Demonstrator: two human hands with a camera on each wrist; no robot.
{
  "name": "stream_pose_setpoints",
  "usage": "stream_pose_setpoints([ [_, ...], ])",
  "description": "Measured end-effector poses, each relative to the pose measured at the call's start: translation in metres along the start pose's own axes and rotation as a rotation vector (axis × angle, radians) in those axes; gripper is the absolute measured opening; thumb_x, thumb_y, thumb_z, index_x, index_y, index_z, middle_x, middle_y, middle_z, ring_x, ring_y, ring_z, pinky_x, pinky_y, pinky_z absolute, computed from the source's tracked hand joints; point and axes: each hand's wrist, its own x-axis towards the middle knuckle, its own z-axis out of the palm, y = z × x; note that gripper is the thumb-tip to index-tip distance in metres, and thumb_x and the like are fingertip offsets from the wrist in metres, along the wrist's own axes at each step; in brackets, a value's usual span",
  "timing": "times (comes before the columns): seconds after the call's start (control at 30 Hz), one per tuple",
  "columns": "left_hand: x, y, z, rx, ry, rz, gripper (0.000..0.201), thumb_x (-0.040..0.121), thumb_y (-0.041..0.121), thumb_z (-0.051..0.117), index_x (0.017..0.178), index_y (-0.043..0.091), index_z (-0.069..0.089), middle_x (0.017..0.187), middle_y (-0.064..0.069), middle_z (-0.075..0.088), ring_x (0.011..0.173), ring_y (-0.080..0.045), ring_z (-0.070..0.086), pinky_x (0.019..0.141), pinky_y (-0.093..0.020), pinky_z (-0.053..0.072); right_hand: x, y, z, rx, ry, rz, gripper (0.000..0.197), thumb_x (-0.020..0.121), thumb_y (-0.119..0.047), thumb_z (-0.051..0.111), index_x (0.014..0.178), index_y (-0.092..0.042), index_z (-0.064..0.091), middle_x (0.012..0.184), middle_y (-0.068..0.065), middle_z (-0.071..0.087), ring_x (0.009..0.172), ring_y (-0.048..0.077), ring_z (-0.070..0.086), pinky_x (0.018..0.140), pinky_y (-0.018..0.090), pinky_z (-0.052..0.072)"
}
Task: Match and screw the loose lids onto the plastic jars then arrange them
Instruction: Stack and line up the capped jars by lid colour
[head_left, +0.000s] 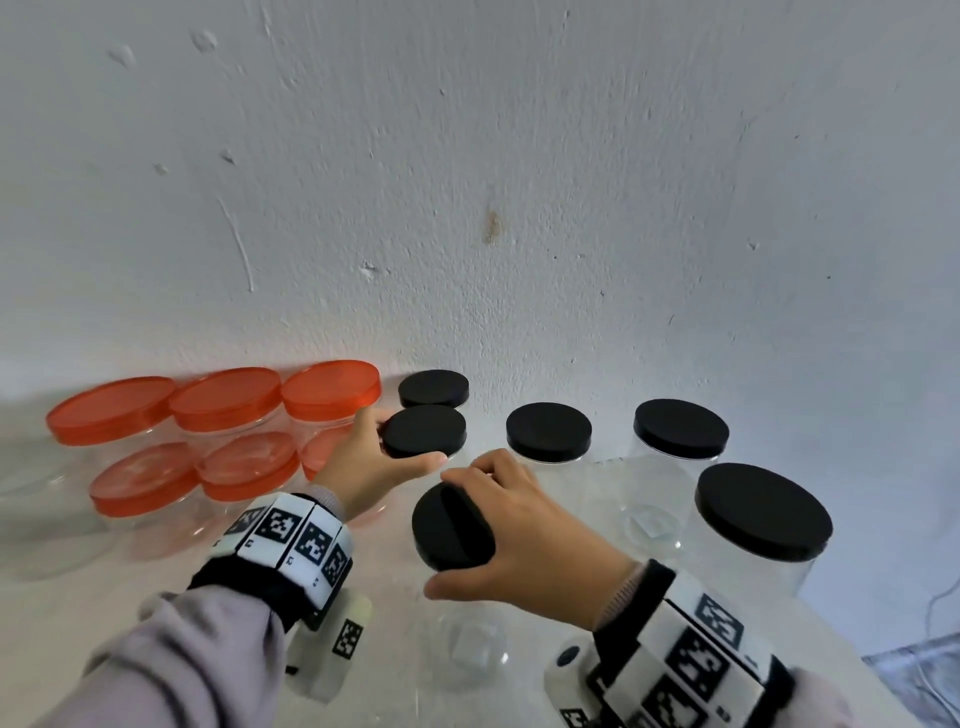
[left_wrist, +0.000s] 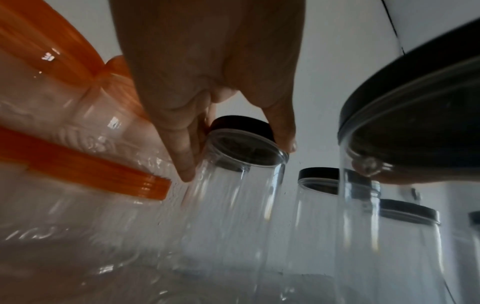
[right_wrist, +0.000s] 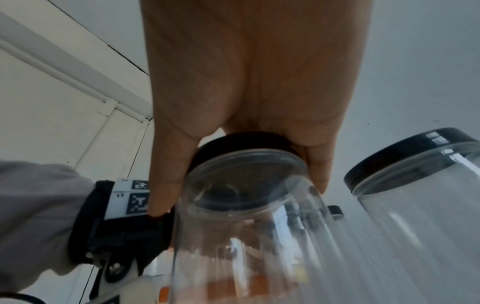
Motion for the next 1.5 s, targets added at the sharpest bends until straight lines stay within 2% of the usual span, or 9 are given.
stream_pose_setpoints([
  [0.17, 0.004, -0.006, -0.001, 0.001, 0.001, 0.011, 0.070, 0.068, 0.033, 0.084, 0.119, 0.019, 0.038, 0.106, 0.014, 0.053, 0.094, 0.005, 0.052, 0.067, -0.012, 0.038, 0.003, 0.004, -0.009, 0.087, 0.006, 0.036, 0.089, 0.066, -0.067, 0.069, 0.140, -0.036, 0.032, 0.125, -0.017, 0.033, 0.120, 0.003, 0.033, 0.104, 0.024, 0.033],
  [0.33, 0.006, -0.008, 0.000, 0.012, 0.009, 0.023, 0.067, 0.068, 0.035, 0.083, 0.116, 0.021, 0.038, 0.103, 0.015, 0.053, 0.093, 0.004, 0.053, 0.066, -0.012, 0.037, 0.017, 0.030, -0.041, 0.220, 0.534, 0.266, 0.067, 0.074, -0.056, 0.064, 0.132, -0.025, 0.048, 0.128, -0.006, 0.046, 0.121, 0.014, 0.043, 0.093, 0.023, 0.035],
  [0.5, 0.006, -0.007, 0.001, 0.007, -0.006, 0.029, 0.069, 0.069, 0.036, 0.083, 0.118, 0.021, 0.037, 0.104, 0.015, 0.051, 0.092, 0.001, 0.052, 0.067, -0.011, 0.037, 0.031, 0.061, -0.035, 0.155, 0.281, 0.534, 0.087, 0.075, -0.042, 0.075, 0.144, -0.018, 0.027, 0.130, 0.006, 0.033, 0.120, 0.027, 0.041, 0.095, 0.034, 0.038],
  [0.63, 0.006, -0.007, 0.001, 0.001, -0.016, 0.038, 0.067, 0.070, 0.035, 0.082, 0.121, 0.019, 0.042, 0.107, 0.013, 0.056, 0.095, 0.001, 0.054, 0.069, -0.012, 0.038, 0.054, 0.074, -0.029, 0.143, 0.338, 0.534, 0.072, 0.074, -0.040, 0.075, 0.130, -0.011, 0.041, 0.113, 0.001, 0.037, 0.099, 0.020, 0.047, 0.080, 0.027, 0.038],
  [0.77, 0.004, -0.009, 0.001, -0.012, -0.023, 0.033, 0.072, 0.068, 0.039, 0.082, 0.125, 0.020, 0.042, 0.110, 0.014, 0.055, 0.095, 0.006, 0.051, 0.070, -0.011, 0.038, 0.087, 0.077, -0.028, 0.159, 0.341, 0.493, 0.074, 0.077, -0.037, 0.075, 0.134, -0.009, 0.038, 0.116, 0.001, 0.035, 0.097, 0.018, 0.045, 0.080, 0.026, 0.036],
  [0.97, 0.006, -0.013, 0.001, -0.036, -0.030, 0.024, 0.076, 0.066, 0.043, 0.082, 0.126, 0.022, 0.040, 0.113, 0.015, 0.055, 0.097, 0.009, 0.051, 0.069, -0.011, 0.038, 0.121, 0.082, -0.021, 0.145, 0.285, 0.497, 0.071, 0.082, -0.036, 0.070, 0.135, -0.005, 0.036, 0.130, 0.010, 0.035, 0.113, 0.027, 0.048, 0.085, 0.028, 0.038],
  [1.23, 0.006, -0.015, 0.002, -0.024, -0.030, 0.028, 0.076, 0.065, 0.044, 0.082, 0.124, 0.022, 0.040, 0.118, 0.010, 0.054, 0.106, -0.005, 0.054, 0.075, -0.013, 0.040, 0.136, 0.093, -0.022, 0.108, 0.245, 0.494, 0.068, 0.086, -0.033, 0.067, 0.137, -0.002, 0.034, 0.134, 0.012, 0.033, 0.105, 0.022, 0.047, 0.081, 0.024, 0.037],
  [1.4, 0.006, -0.013, 0.001, -0.014, -0.039, 0.029, 0.072, 0.066, 0.044, 0.082, 0.120, 0.025, 0.039, 0.112, 0.015, 0.052, 0.097, 0.006, 0.050, 0.071, -0.011, 0.038, 0.134, 0.099, -0.021, 0.089, 0.238, 0.463, 0.075, 0.087, -0.031, 0.067, 0.144, -0.004, 0.026, 0.143, 0.012, 0.028, 0.122, 0.025, 0.043, 0.086, 0.019, 0.031],
  [1.5, 0.005, -0.012, 0.001, -0.008, -0.036, 0.022, 0.073, 0.067, 0.043, 0.081, 0.123, 0.022, 0.039, 0.115, 0.011, 0.052, 0.103, -0.002, 0.053, 0.078, -0.016, 0.040, 0.131, 0.100, -0.020, 0.070, 0.241, 0.438, 0.075, 0.088, -0.029, 0.067, 0.145, -0.005, 0.025, 0.143, 0.012, 0.028, 0.126, 0.024, 0.041, 0.090, 0.018, 0.028],
])
